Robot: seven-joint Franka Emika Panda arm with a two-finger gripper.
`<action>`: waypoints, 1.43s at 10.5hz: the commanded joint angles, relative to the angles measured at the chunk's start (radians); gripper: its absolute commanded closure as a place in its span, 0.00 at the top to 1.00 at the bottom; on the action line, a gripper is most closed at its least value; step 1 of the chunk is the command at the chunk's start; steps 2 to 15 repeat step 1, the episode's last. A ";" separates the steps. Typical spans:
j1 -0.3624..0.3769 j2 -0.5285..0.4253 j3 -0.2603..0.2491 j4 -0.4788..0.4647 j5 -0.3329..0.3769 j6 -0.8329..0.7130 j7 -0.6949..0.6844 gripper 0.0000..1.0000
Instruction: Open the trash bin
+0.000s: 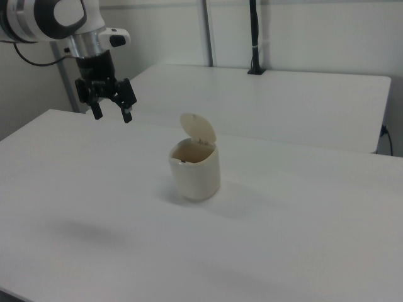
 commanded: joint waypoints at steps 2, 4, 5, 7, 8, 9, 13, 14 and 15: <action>0.002 -0.030 -0.001 -0.024 -0.023 -0.009 0.004 1.00; 0.002 -0.030 -0.001 -0.024 -0.023 -0.009 0.004 1.00; 0.002 -0.030 -0.001 -0.024 -0.023 -0.009 0.004 1.00; 0.002 -0.030 -0.001 -0.024 -0.023 -0.009 0.004 1.00; 0.002 -0.030 -0.001 -0.024 -0.023 -0.009 0.004 1.00; 0.002 -0.030 -0.001 -0.024 -0.023 -0.009 0.004 1.00; 0.002 -0.030 -0.001 -0.024 -0.023 -0.009 0.004 1.00; 0.002 -0.030 -0.001 -0.024 -0.023 -0.009 0.004 1.00; 0.002 -0.030 -0.001 -0.024 -0.023 -0.009 0.004 1.00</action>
